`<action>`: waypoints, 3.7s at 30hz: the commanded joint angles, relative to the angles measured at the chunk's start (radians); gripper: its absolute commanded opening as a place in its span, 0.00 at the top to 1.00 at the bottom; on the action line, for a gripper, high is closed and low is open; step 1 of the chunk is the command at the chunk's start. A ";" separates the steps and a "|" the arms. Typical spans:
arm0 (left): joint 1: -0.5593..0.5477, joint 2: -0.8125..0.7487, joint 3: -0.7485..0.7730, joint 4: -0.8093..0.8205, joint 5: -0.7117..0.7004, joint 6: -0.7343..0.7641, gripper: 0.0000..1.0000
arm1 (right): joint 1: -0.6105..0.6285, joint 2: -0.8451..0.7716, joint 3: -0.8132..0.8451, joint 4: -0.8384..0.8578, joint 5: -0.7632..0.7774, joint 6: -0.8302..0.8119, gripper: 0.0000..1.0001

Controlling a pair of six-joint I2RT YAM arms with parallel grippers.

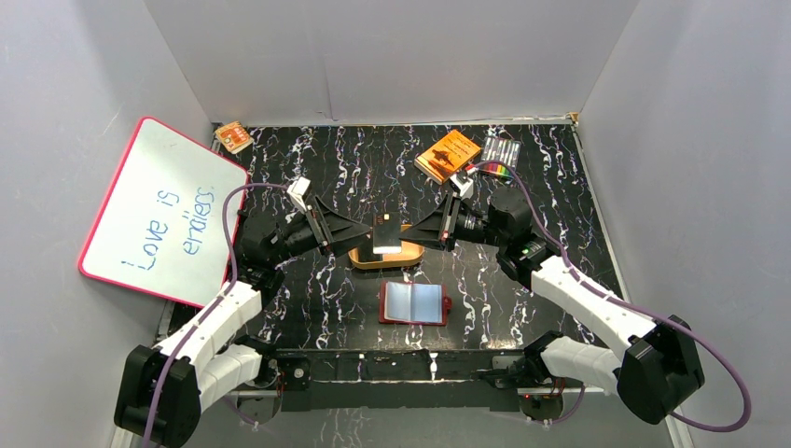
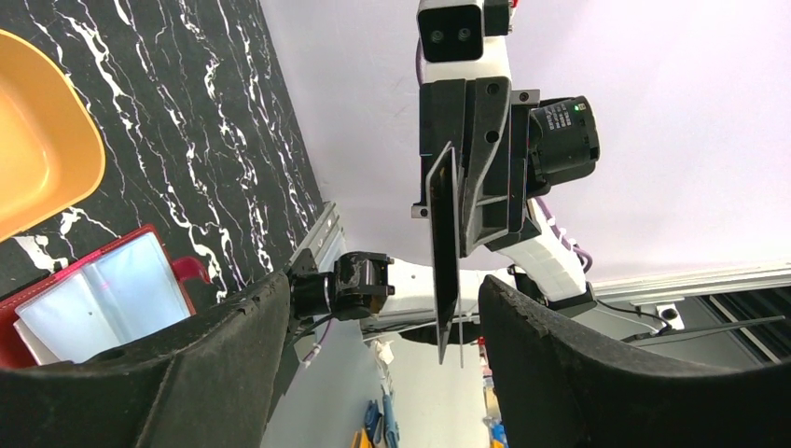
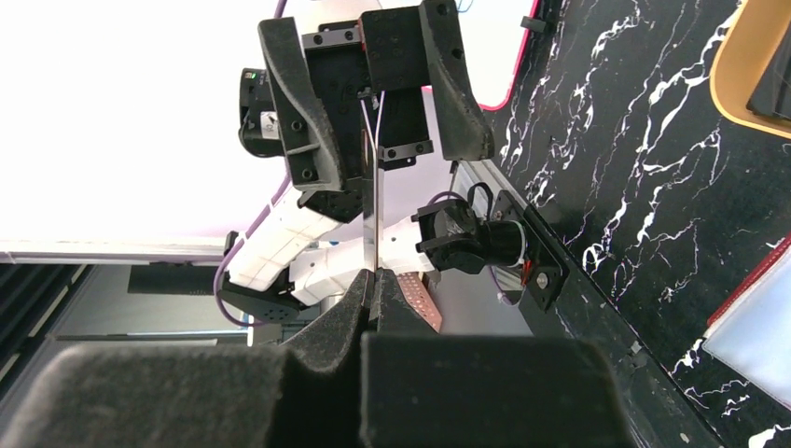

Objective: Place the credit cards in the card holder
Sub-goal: Pick up the credit card from the storage box.

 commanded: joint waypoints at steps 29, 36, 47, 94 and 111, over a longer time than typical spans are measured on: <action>-0.001 0.081 0.063 0.145 0.105 -0.023 0.31 | 0.004 0.010 -0.008 0.173 -0.066 0.041 1.00; -0.038 0.115 0.087 0.189 0.135 -0.025 0.33 | 0.011 0.038 -0.003 0.191 -0.066 0.043 1.00; -0.045 0.122 0.066 0.256 0.123 -0.063 0.70 | 0.012 0.048 -0.020 0.209 -0.055 0.040 1.00; 0.022 0.225 0.010 0.316 0.090 -0.096 1.00 | -0.015 0.184 -0.060 0.336 -0.069 0.074 0.72; 0.129 0.184 -0.017 0.187 0.124 0.005 1.00 | -0.073 -0.029 -0.119 0.076 -0.039 -0.040 1.00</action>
